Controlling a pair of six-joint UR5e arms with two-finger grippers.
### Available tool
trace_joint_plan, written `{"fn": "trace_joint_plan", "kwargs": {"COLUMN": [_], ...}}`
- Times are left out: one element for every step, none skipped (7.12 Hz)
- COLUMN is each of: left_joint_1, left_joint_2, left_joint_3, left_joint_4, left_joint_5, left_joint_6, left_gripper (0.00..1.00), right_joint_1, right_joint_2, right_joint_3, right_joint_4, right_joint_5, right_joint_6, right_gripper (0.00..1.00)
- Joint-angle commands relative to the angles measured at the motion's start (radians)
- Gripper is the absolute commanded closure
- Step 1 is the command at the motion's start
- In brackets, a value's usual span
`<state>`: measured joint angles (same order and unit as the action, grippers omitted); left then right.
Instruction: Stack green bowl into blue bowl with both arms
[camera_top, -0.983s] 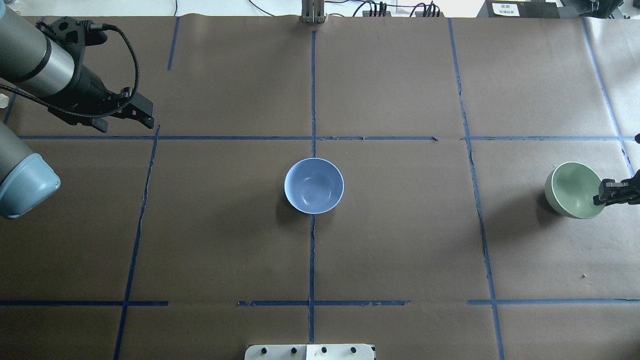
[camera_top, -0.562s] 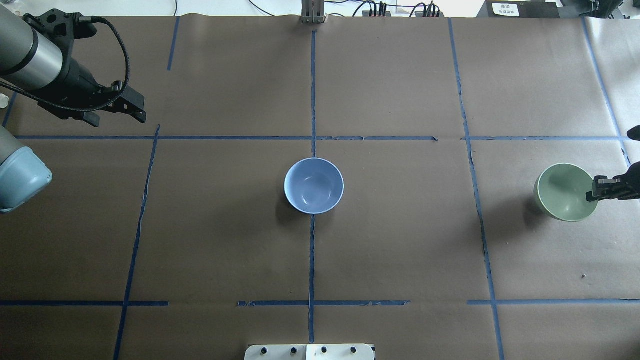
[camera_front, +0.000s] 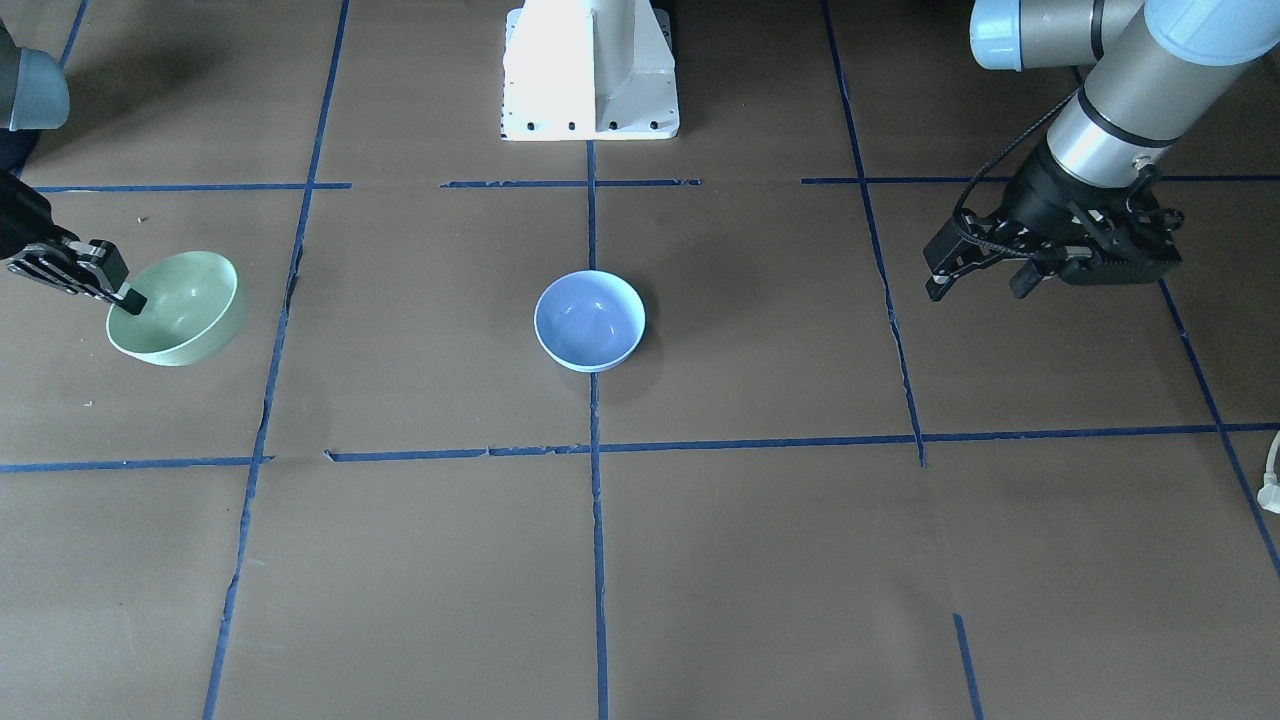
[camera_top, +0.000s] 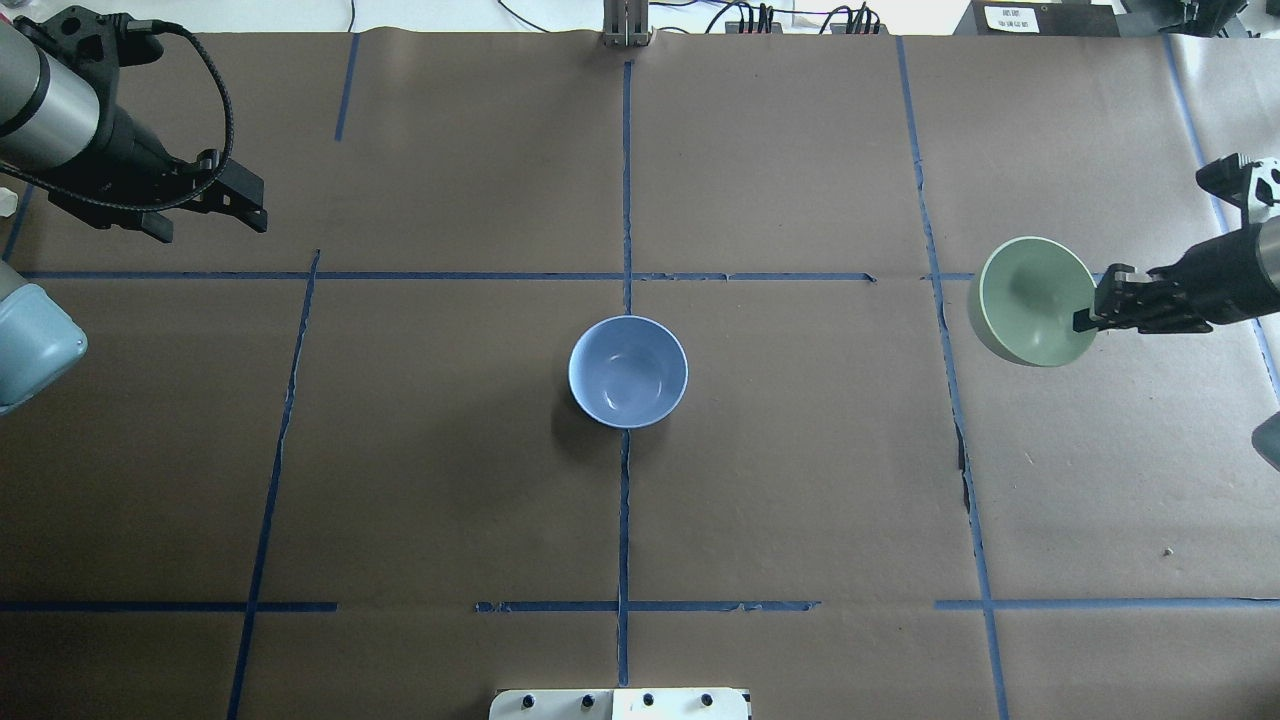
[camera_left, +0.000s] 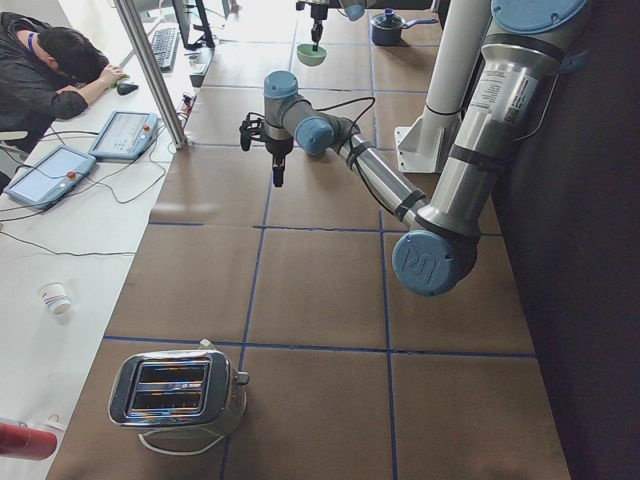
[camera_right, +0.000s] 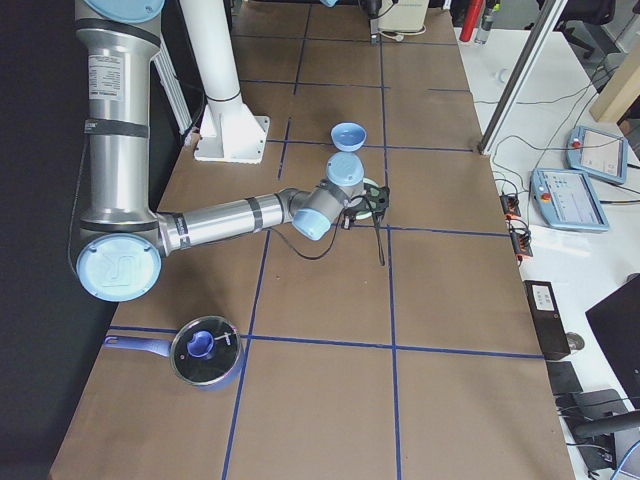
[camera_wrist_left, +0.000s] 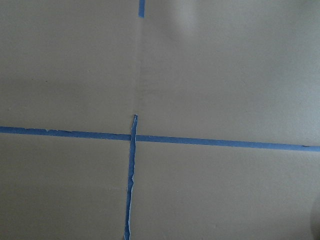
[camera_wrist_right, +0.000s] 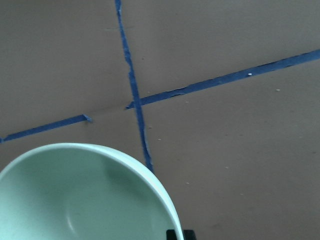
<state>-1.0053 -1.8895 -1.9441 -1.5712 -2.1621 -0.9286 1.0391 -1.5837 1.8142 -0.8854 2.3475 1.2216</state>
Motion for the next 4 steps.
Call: {"fn": "trace_joint_plan", "kwargs": {"left_joint_1": [0.020,0.017,-0.008,-0.041], "left_joint_2": [0.016,0.027,0.064,0.098], "left_joint_3": [0.040,0.046,0.051,0.053], "left_joint_4": [0.006,0.016,0.014,0.014], "left_joint_5": [0.051,0.056,0.056,0.056], "left_joint_6": [0.010,0.055,0.161,0.262], "left_gripper": [0.00,0.00,0.00,0.00], "right_joint_1": [-0.095,-0.144,-0.166,-0.230], "right_joint_2": [0.129,0.178,0.289,0.392], "right_joint_3": [-0.001,-0.003,-0.003,-0.003], "right_joint_4": [-0.012,-0.029,-0.178,-0.328], "right_joint_5": [-0.022,-0.043,-0.030,-0.048], "right_joint_6": [0.110,0.151,0.171,0.174], "right_gripper": [1.00,1.00,1.00,1.00]}}
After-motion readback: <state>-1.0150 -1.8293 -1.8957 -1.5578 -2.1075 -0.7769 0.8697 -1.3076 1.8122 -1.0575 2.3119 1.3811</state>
